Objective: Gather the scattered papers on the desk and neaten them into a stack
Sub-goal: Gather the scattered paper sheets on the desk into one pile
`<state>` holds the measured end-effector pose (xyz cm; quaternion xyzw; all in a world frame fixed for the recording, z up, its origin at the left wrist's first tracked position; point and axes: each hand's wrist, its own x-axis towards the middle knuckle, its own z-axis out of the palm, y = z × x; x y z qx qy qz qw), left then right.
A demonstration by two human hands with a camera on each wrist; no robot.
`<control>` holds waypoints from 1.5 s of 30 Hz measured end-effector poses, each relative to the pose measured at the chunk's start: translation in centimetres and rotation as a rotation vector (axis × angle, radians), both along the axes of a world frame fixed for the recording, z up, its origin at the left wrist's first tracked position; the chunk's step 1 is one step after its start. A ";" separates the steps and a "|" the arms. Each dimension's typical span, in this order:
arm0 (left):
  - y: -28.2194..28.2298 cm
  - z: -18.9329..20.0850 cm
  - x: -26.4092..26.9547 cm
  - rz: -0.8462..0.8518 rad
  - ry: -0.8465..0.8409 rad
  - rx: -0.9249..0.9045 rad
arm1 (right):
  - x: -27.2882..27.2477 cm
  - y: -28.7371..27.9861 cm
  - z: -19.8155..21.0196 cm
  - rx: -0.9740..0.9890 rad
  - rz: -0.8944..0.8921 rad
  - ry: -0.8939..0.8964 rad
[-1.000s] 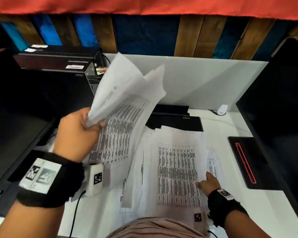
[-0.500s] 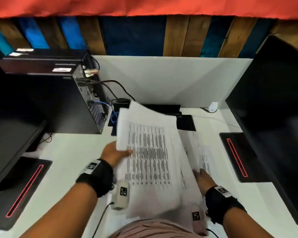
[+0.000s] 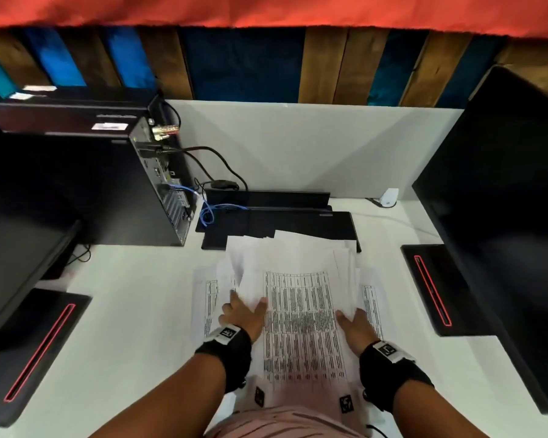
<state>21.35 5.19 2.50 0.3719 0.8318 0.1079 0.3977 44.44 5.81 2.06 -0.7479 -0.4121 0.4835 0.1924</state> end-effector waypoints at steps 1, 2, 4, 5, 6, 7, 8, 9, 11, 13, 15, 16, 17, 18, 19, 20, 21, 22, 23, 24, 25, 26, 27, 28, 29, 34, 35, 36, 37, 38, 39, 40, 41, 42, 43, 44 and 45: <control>0.2 -0.1 -0.6 0.011 0.036 -0.015 | 0.4 0.0 -0.2 0.007 0.002 -0.019; 0.4 -0.3 -1.2 0.010 0.049 -0.027 | 0.7 0.0 -0.3 0.014 0.006 -0.028; 0.5 -0.6 -1.6 -0.064 -0.007 -0.024 | 1.0 -0.2 -0.5 0.018 0.031 -0.007; 0.3 -0.9 -1.5 -0.115 -0.052 -0.012 | 1.0 -0.3 -0.7 0.018 0.041 0.013; 0.2 -1.0 -1.4 -0.157 -0.084 -0.007 | 0.9 -0.4 -0.7 0.013 0.043 0.031; 0.2 -1.1 -1.5 -0.173 -0.085 -0.009 | 1.1 -0.3 -1.0 0.007 0.031 0.048; 0.2 -1.1 -2.1 -0.165 -0.045 -0.011 | 1.2 -0.2 -1.1 -0.006 0.016 0.050; 0.2 -1.0 -3.1 -0.127 0.038 -0.013 | 1.4 0.0 -1.3 -0.012 0.003 0.047; 0.0 -0.9 -5.9 0.004 0.207 -0.062 | 2.1 0.3 -1.6 -0.006 -0.005 0.023; -0.9 -1.0 -7.8 0.133 0.211 -0.082 | 2.4 0.3 -1.8 -0.007 -0.019 0.014; -1.4 -1.5 -8.3 0.173 0.120 -0.015 | 2.5 0.3 -2.1 -0.024 -0.033 0.030; -1.5 -1.6 -8.2 0.159 0.060 0.022 | 2.4 0.4 -2.2 -0.033 -0.031 0.028; -1.4 -1.8 -8.2 0.145 0.016 0.039 | 2.5 0.5 -2.5 -0.034 -0.033 0.039; -1.2 -2.0 -8.4 0.133 -0.006 0.048 | 2.4 0.5 -2.7 -0.045 -0.025 0.036; -1.0 -2.2 -8.7 0.108 -0.012 0.038 | 2.2 0.5 -2.5 -0.055 -0.012 0.044; -0.8 -2.3 -9.0 0.075 -0.016 0.032 | 2.2 0.5 -2.4 -0.064 0.004 0.046; -0.7 -2.3 -9.2 0.036 -0.026 0.025 | 2.1 0.4 -2.1 -0.066 0.021 0.053; -0.6 -2.3 -9.4 -0.005 -0.040 0.036 | 2.0 0.4 -1.9 -0.070 0.030 0.063; -0.6 -2.2 -9.5 -0.026 -0.070 0.055 | 1.9 0.4 -1.7 -0.066 0.035 0.079; -0.7 -2.0 -9.5 -0.027 -0.100 0.086 | 1.8 0.4 -1.4 -0.070 0.042 0.093; -0.8 -1.9 -9.6 -0.009 -0.134 0.097 | 1.5 0.3 -1.3 -0.070 0.047 0.103; -0.8 -1.8 -9.7 0.034 -0.172 0.098 | 1.3 0.4 -1.3 -0.070 0.069 0.087; -0.8 -1.6 -9.7 0.086 -0.217 0.093 | 0.8 0.6 -1.3 -0.068 0.095 0.055; -0.8 -1.2 -9.4 0.123 -0.252 0.078 | 0.4 0.9 -1.5 -0.058 0.133 0.021; -0.8 -0.9 -9.1 0.152 -0.283 0.059 | -0.3 1.2 -1.6 -0.059 0.169 -0.011; -1.0 1.0 -6.9 0.151 -0.479 0.132 | -2.0 1.5 -2.3 -0.091 0.240 -0.006; -1.0 1.0 -6.8 0.153 -0.515 0.139 | -2.2 1.3 -2.4 -0.096 0.224 0.008; -1.0 0.9 -7.0 0.155 -0.515 0.144 | -2.4 1.1 -2.5 -0.081 0.223 0.012; -1.0 0.9 -7.3 0.162 -0.474 0.132 | -2.8 0.9 -2.3 -0.071 0.215 0.003; -1.0 1.0 -7.5 0.185 -0.410 0.131 | -2.9 0.8 -2.4 -0.049 0.209 -0.008; -1.0 0.6 -7.9 0.217 -0.322 0.128 | -3.1 0.7 -2.1 -0.025 0.206 -0.024; -1.1 0.4 -8.2 0.238 -0.252 0.122 | -3.1 0.5 -1.7 0.014 0.203 -0.058; -1.2 0.6 -8.5 0.255 -0.213 0.106 | -2.9 0.5 -1.2 0.051 0.178 -0.150; -1.3 0.4 -8.8 0.284 -0.195 0.114 | -2.3 0.5 -0.7 0.075 0.118 -0.298; -1.4 0.2 -9.0 0.311 -0.179 0.123 | -1.5 0.2 0.1 0.051 0.019 -0.468; -1.4 0.1 -9.2 0.322 -0.155 0.130 | -0.6 -0.2 0.6 0.002 -0.088 -0.602; -1.6 0.0 -9.4 0.296 -0.114 0.124 | 0.2 -0.6 1.3 -0.059 -0.174 -0.667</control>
